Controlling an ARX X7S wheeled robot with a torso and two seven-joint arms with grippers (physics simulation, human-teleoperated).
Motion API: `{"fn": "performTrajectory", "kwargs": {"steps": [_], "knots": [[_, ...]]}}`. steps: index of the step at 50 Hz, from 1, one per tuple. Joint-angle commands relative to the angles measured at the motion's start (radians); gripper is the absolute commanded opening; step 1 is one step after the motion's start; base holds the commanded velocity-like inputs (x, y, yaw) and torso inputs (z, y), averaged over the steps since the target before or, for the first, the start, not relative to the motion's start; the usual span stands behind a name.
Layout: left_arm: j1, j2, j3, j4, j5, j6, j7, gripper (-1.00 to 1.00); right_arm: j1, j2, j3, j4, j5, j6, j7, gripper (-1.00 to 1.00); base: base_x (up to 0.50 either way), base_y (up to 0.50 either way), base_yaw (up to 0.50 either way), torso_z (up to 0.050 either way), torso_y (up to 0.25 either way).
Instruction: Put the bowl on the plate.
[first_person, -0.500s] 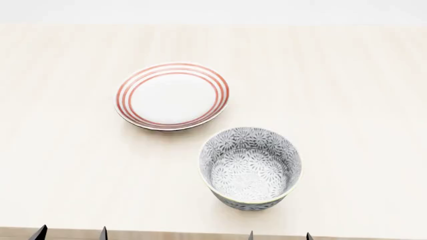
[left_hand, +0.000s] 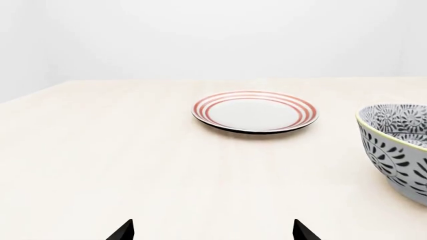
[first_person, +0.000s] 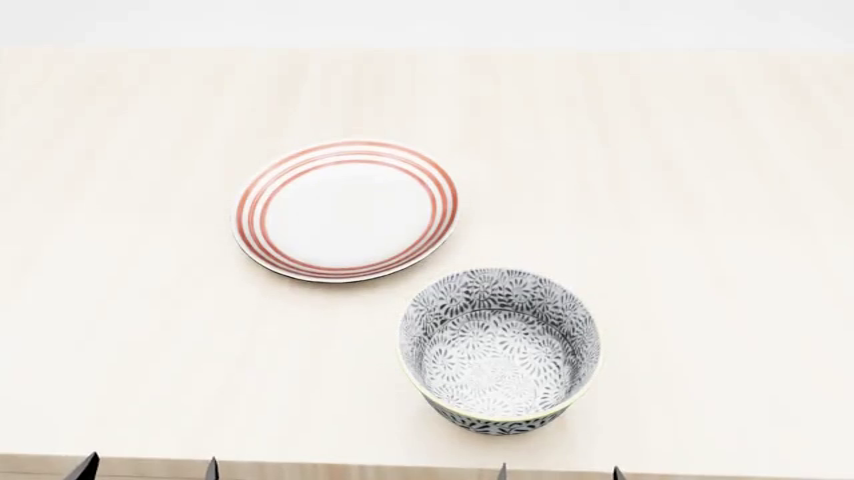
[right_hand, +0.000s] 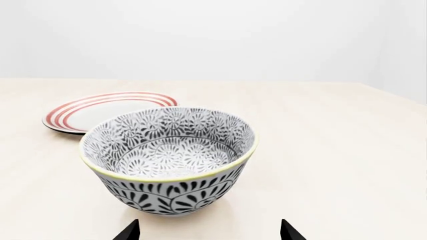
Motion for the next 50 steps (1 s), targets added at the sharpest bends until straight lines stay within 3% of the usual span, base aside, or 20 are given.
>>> {"fn": "performTrajectory", "kwargs": {"steps": [1, 11, 22, 26, 31, 50], "knots": [[-0.003, 0.007, -0.009, -0.005, 0.004, -0.006, 0.003, 1.0, -0.002, -0.005, 0.007, -0.006, -0.005, 0.002, -0.006, 1.0, 0.0, 0.0, 0.0, 0.0, 0.0], [-0.002, -0.011, 0.005, 0.017, -0.013, -0.002, -0.036, 1.0, 0.0, 0.015, -0.01, -0.022, 0.016, 0.003, 0.022, 1.0, 0.0, 0.0, 0.0, 0.0, 0.0], [0.007, -0.046, -0.118, 0.391, 0.018, 0.11, -0.18, 1.0, 0.03, 0.013, 0.131, -0.324, 0.201, -0.072, 0.09, 1.0, 0.0, 0.0, 0.0, 0.0, 0.0], [0.026, -0.052, -0.149, 0.497, 0.054, 0.167, -0.223, 1.0, 0.026, 0.006, 0.163, -0.382, 0.221, -0.222, 0.098, 1.0, 0.0, 0.0, 0.0, 0.0, 0.0], [0.032, -0.058, -0.151, 0.515, 0.058, 0.181, -0.238, 1.0, 0.013, 0.014, 0.149, -0.403, 0.232, -0.277, 0.096, 1.0, 0.0, 0.0, 0.0, 0.0, 0.0], [0.032, -0.082, -0.129, 0.494, 0.047, 0.179, -0.265, 1.0, 0.0, 0.047, 0.102, -0.378, 0.215, -0.285, 0.126, 1.0, 0.5, -0.04, 0.0, 0.0, 0.0]]}}
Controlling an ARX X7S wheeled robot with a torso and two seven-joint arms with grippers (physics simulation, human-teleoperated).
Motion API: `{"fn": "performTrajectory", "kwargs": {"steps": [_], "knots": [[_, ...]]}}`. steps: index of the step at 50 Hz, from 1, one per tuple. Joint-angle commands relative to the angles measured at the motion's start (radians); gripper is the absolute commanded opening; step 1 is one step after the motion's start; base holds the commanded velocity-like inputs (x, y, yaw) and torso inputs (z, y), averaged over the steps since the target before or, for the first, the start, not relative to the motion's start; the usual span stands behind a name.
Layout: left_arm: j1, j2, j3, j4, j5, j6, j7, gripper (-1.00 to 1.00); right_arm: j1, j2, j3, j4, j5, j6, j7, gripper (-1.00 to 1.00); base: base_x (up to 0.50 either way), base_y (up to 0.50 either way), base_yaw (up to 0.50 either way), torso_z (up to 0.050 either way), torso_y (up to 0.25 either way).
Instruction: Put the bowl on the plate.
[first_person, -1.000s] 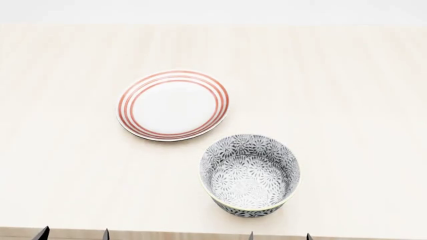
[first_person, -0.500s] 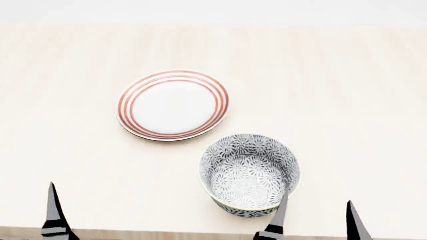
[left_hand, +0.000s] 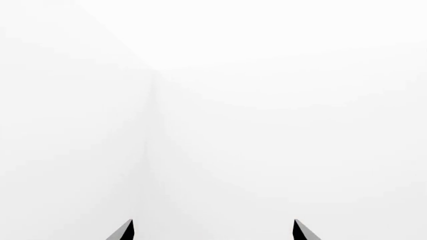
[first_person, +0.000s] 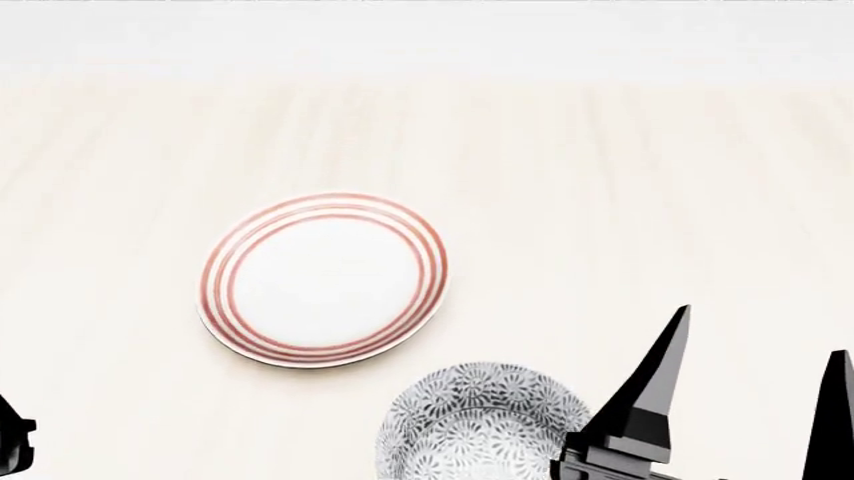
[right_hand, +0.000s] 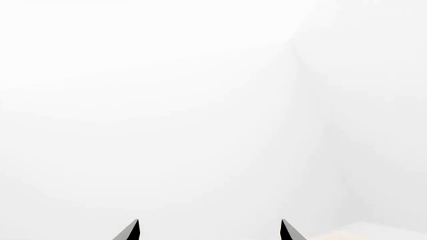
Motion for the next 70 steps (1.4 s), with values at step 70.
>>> {"fn": "performTrajectory", "kwargs": {"steps": [70], "knots": [[-0.336, 0.079, 0.275, -0.266, -0.703, -0.997, 0.18, 1.0, -0.028, 0.071, -0.082, 0.026, -0.034, -0.06, 0.05, 1.0, 0.09, -0.01, 0.0, 0.0, 0.0]]}}
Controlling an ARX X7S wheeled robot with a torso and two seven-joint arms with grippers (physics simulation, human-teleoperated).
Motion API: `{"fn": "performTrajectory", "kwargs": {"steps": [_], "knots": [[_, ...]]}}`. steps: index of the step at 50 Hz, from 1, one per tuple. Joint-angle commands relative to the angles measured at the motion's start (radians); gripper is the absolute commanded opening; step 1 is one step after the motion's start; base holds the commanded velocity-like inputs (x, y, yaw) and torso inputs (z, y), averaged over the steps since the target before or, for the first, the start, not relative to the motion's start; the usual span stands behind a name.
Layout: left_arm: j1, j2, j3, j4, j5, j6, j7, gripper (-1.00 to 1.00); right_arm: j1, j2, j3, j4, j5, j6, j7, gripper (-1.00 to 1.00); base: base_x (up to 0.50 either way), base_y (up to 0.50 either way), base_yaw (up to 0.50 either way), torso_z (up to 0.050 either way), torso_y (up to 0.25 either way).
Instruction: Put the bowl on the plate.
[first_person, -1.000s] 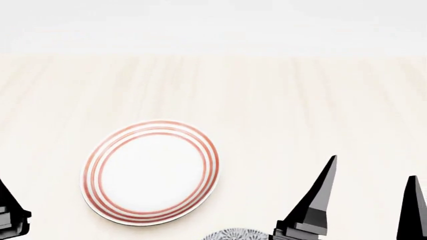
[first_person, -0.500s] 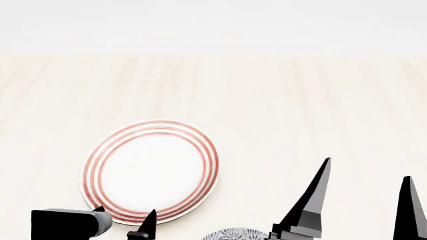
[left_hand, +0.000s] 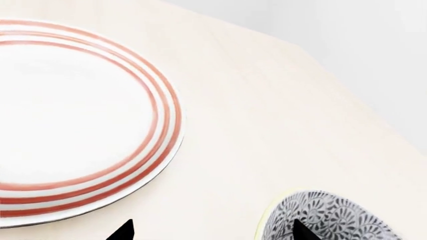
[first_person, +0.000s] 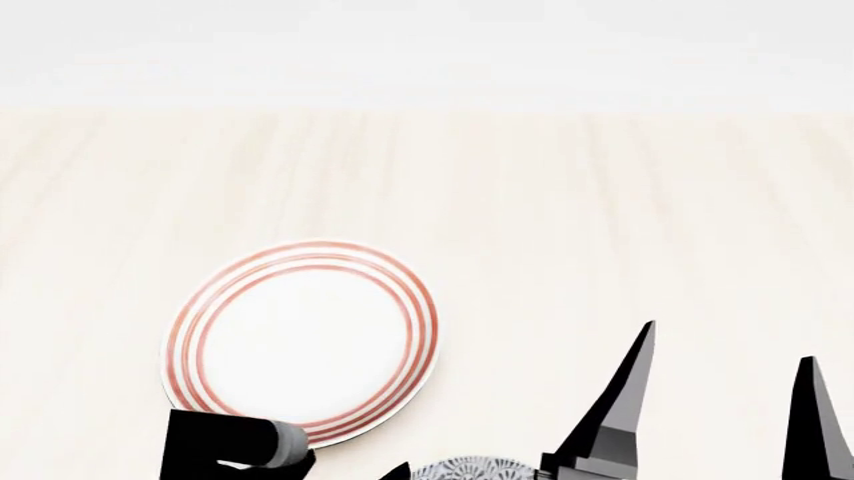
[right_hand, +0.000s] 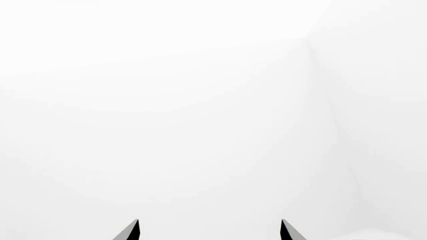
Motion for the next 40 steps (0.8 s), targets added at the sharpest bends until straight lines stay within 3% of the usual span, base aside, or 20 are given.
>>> {"fn": "performTrajectory", "kwargs": {"steps": [1, 22, 40], "knots": [[-0.018, 0.021, -0.012, -0.013, -0.035, -0.014, 0.004, 1.0, -0.002, -0.011, 0.01, 0.009, -0.015, -0.008, -0.018, 1.0, 0.0, 0.0, 0.0, 0.0, 0.0], [-0.045, 0.028, -0.022, -0.089, -0.186, -0.145, -0.06, 1.0, -0.005, 0.004, -0.004, 0.006, -0.008, -0.01, -0.004, 1.0, 0.0, 0.0, 0.0, 0.0, 0.0], [-0.058, 0.003, 0.05, -0.116, -0.177, -0.139, -0.083, 1.0, -0.008, 0.014, -0.018, 0.007, -0.002, -0.015, 0.005, 1.0, 0.0, 0.0, 0.0, 0.0, 0.0]]}}
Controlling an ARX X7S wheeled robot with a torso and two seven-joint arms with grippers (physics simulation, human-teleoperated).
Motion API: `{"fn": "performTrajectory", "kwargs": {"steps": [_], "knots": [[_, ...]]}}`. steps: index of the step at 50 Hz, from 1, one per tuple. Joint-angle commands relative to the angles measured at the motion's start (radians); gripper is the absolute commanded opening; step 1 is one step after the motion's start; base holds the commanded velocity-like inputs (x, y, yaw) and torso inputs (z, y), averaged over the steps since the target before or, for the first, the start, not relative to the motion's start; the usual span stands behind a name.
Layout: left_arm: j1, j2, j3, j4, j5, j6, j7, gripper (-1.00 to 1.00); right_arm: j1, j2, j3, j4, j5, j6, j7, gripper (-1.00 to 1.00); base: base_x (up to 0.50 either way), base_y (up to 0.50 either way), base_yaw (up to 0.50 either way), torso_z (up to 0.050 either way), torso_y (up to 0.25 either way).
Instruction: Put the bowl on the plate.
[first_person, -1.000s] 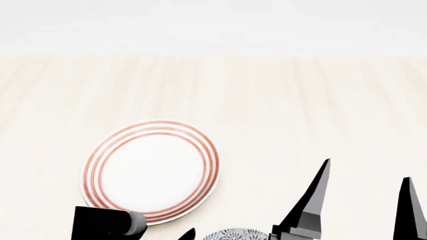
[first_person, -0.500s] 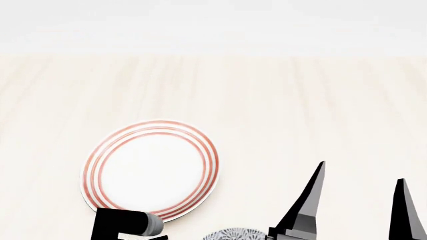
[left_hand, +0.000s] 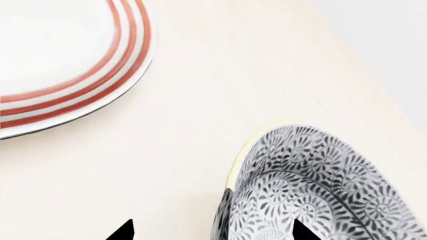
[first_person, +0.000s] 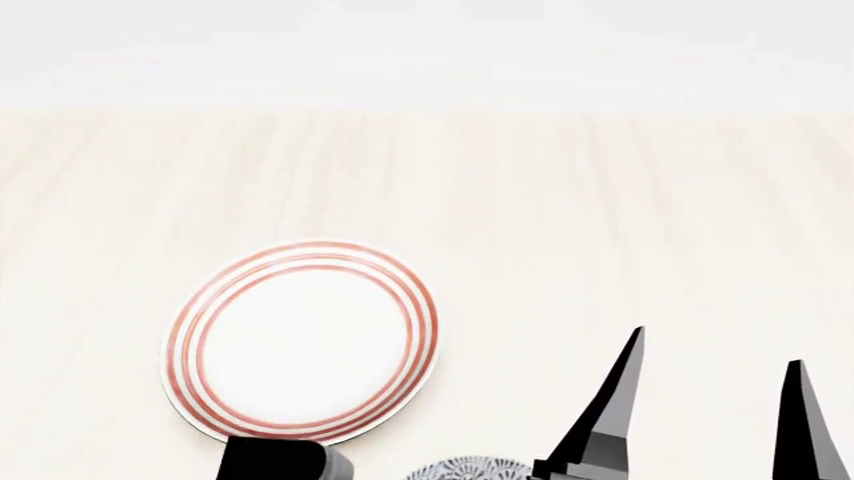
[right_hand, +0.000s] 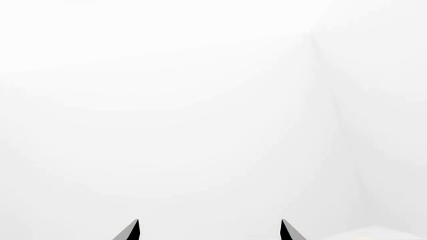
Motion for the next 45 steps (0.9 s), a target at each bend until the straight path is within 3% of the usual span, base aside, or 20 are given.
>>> {"fn": "performTrajectory", "kwargs": {"steps": [1, 7, 8, 30, 45], "knots": [[-0.013, 0.006, 0.012, -0.028, 0.014, 0.005, 0.003, 1.0, -0.002, -0.013, 0.015, 0.002, -0.012, -0.006, -0.018, 1.0, 0.0, 0.0, 0.0, 0.0, 0.0], [-0.018, 0.002, 0.029, -0.038, 0.015, -0.007, -0.01, 1.0, -0.004, -0.009, 0.01, 0.001, -0.011, -0.008, -0.015, 1.0, 0.0, 0.0, 0.0, 0.0, 0.0], [-0.02, 0.002, 0.031, -0.042, 0.013, -0.013, -0.02, -1.0, -0.005, -0.009, 0.01, 0.002, -0.011, -0.009, -0.015, 1.0, 0.0, 0.0, 0.0, 0.0, 0.0], [-0.085, -0.087, 0.152, 0.035, 0.167, 0.113, -0.014, -1.0, -0.009, 0.001, -0.006, 0.004, -0.009, -0.018, -0.005, 1.0, 0.0, 0.0, 0.0, 0.0, 0.0], [-0.254, -0.082, 0.145, -0.185, 0.264, 0.257, 0.047, -1.0, -0.008, 0.009, -0.016, 0.004, -0.005, -0.017, 0.002, 1.0, 0.0, 0.0, 0.0, 0.0, 0.0]]}}
